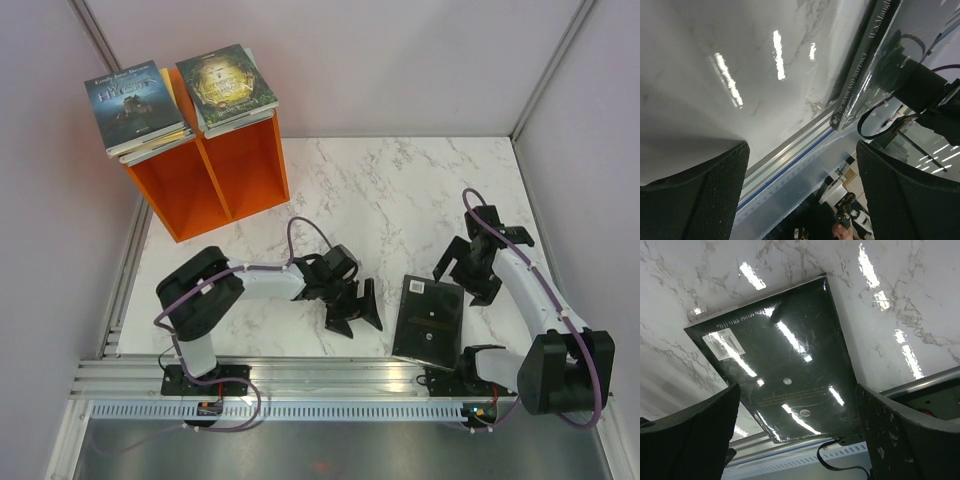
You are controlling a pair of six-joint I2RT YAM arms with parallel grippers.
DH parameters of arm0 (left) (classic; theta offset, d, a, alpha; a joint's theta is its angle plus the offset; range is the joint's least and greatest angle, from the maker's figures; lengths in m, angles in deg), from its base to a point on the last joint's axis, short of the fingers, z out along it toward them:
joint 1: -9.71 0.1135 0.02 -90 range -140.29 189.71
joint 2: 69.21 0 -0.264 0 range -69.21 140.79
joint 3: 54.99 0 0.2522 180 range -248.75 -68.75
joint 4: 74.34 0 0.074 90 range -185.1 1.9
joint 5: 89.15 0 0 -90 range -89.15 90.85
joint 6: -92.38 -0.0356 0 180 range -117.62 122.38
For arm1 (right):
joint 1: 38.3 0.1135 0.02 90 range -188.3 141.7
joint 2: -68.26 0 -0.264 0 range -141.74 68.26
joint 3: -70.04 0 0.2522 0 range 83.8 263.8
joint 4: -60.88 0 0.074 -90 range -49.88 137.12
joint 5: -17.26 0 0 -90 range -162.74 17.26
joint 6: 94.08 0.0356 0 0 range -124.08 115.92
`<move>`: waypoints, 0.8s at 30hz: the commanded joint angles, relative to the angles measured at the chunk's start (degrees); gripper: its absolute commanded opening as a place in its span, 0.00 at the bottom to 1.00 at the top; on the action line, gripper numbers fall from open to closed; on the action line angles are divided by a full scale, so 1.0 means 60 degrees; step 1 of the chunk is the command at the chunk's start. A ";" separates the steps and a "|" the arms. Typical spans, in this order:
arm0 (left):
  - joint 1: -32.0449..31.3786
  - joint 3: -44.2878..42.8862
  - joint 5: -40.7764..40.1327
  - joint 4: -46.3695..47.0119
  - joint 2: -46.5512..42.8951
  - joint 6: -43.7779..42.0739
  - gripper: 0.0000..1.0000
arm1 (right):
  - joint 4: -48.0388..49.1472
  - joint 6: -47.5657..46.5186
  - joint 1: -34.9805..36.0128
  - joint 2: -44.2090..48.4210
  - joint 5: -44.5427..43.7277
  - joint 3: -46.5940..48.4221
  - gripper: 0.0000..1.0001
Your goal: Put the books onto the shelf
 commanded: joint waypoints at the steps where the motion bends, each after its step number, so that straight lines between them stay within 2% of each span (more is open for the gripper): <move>1: -0.0273 -0.0159 -0.0596 0.1594 0.0562 0.1073 0.91 | 0.0206 -0.0151 -0.0011 0.0427 0.0744 -0.0860 0.98; 7: -0.0800 -0.0380 -0.1534 0.2795 0.1470 0.1747 0.91 | 0.0677 -0.0223 -0.0025 0.0926 0.1713 -0.1875 0.98; 11: -0.1195 0.0221 -0.1696 0.4685 0.2100 0.3297 0.90 | 0.0721 -0.0458 -0.0011 0.0882 0.1771 -0.2080 0.98; 17: -0.1825 -0.0553 -0.2209 0.4424 0.3125 0.3594 0.89 | 0.1131 -0.0283 -0.0011 0.0809 0.2562 -0.2900 0.98; 19: -0.1899 -0.0671 -0.2180 0.4467 0.3273 0.3682 0.85 | 0.1263 -0.0253 0.0004 0.0750 0.2723 -0.3062 0.98; 23: -0.1914 -0.0176 -0.2106 0.6001 0.3172 0.4106 0.72 | 0.1351 -0.0238 0.0048 0.0604 0.2768 -0.2989 0.98; 24: -0.1914 -0.0101 -0.2121 0.6209 0.3026 0.4136 0.62 | 0.1380 -0.0224 0.0062 0.0589 0.2782 -0.2960 0.98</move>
